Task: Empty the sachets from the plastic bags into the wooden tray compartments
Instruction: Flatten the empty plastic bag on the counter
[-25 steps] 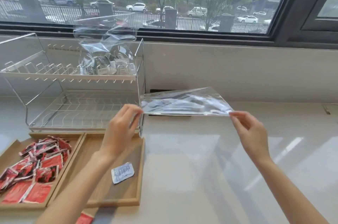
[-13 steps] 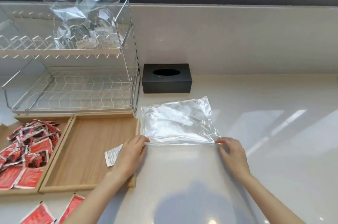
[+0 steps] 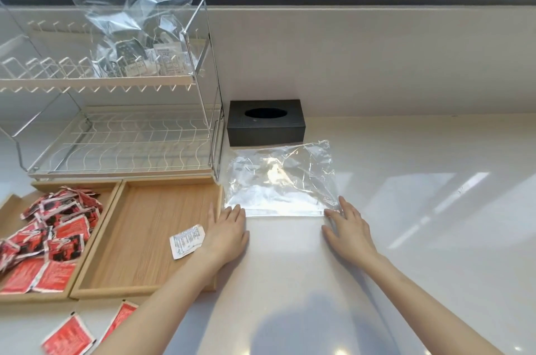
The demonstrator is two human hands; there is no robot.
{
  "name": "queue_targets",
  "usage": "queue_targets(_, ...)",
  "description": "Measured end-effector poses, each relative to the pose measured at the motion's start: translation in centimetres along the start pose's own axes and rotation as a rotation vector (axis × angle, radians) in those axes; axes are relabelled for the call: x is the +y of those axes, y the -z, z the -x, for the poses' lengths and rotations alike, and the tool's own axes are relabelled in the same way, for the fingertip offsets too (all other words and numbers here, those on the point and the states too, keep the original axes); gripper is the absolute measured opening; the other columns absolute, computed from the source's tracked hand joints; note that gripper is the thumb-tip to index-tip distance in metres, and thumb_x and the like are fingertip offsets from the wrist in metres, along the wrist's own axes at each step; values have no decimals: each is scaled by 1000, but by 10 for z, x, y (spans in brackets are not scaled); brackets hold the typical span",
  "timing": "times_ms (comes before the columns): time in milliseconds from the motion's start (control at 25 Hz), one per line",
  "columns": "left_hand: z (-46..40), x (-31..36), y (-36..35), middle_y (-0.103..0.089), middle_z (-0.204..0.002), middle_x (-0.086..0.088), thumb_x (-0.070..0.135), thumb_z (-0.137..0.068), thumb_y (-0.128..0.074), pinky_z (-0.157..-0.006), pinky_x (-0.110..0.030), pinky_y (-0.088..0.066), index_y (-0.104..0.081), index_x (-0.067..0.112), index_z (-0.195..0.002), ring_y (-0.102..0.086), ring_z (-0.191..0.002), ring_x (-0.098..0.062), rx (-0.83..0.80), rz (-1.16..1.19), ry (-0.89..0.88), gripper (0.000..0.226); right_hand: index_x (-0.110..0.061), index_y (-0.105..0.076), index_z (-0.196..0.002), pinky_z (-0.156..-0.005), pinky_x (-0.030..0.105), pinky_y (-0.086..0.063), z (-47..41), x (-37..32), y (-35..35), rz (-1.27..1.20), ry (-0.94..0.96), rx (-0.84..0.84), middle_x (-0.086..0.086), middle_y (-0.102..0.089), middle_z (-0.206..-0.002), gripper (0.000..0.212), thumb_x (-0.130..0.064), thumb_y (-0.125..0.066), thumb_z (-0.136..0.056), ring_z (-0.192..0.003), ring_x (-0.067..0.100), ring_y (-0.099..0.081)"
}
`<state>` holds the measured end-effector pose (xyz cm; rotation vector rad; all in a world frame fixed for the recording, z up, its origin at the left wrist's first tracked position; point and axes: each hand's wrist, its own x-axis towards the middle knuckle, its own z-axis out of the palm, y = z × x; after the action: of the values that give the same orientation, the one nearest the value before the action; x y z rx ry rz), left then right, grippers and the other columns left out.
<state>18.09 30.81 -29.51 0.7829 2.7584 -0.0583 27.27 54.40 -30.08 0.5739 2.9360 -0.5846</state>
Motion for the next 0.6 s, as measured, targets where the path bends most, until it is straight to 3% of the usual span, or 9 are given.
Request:
queue_targets(80,-3,2,4,-10,-154,-9,27,-94,-27,-111,-55,2,-9,7,-142,-9,-141,-26,-47,22,22,55,-21,-34,-138,-116,40,-8,-5,-8,4,88,-8,-31,7,1,-157,47,-35,-35,-93,-145,23,-1)
queue_targets(280,1,0,23,-5,-155,-8,27,-93,-30,-112,-52,-6,-7,10,-143,-4,-142,-27,10,110,34,58,-22,-25,-142,-116,43,-5,-13,-27,20,192,15,-48,9,10,-157,53,-39,-35,-93,-145,24,7)
queue_targets(600,28,-34,104,-8,-155,-7,36,-92,-32,-114,-48,-3,-8,16,-143,-4,-143,-25,365,37,66,60,-26,-21,-144,-117,41,-5,-18,-105,80,124,258,91,2,0,-158,57,-42,-40,-92,-145,20,3)
